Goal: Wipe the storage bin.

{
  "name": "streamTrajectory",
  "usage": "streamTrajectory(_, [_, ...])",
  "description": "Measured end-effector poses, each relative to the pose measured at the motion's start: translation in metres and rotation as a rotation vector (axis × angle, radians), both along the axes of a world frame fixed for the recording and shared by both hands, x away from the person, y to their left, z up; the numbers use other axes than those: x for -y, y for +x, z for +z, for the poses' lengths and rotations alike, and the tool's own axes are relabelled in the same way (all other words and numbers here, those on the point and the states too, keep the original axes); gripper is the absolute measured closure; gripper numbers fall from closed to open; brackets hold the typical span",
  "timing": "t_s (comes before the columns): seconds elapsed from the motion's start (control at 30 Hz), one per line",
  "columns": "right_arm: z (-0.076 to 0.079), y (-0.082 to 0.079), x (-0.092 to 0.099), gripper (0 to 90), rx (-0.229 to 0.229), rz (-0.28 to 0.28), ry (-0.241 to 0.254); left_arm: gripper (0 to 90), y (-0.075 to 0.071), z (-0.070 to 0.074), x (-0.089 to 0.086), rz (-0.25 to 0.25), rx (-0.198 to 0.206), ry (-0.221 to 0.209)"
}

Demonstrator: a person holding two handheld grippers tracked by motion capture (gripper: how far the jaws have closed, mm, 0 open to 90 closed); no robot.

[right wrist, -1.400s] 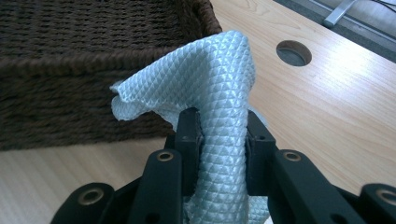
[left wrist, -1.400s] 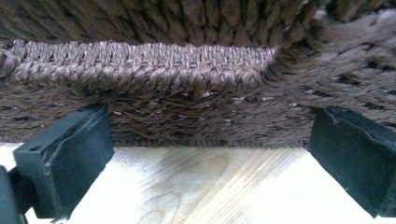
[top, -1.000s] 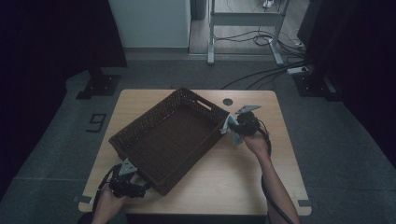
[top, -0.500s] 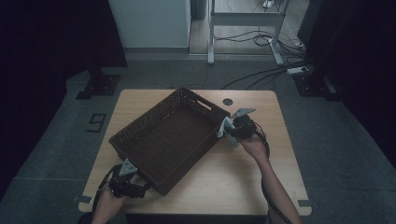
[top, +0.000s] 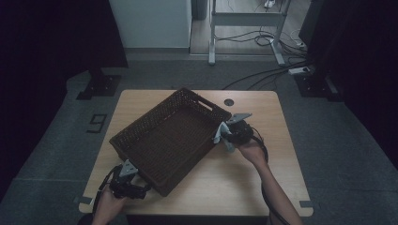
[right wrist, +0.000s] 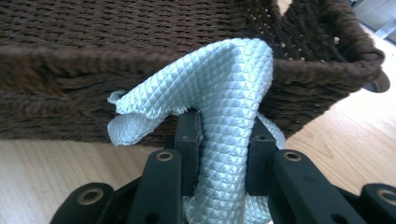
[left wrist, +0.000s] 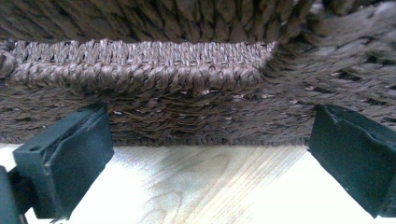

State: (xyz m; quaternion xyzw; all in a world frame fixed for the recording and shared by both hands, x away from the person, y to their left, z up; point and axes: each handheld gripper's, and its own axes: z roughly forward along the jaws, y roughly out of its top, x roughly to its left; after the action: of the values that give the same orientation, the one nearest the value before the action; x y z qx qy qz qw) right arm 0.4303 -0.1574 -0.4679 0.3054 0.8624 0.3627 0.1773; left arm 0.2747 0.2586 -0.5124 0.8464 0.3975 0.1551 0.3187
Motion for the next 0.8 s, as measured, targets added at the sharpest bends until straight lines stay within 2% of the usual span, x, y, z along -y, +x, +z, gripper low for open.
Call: streamTrajectory(0.8, [-0.002,-0.027,-0.025,70.7,-0.009,0.083,-0.006,0.0,0.000,0.000,0.000,0.002,0.001,-0.004])
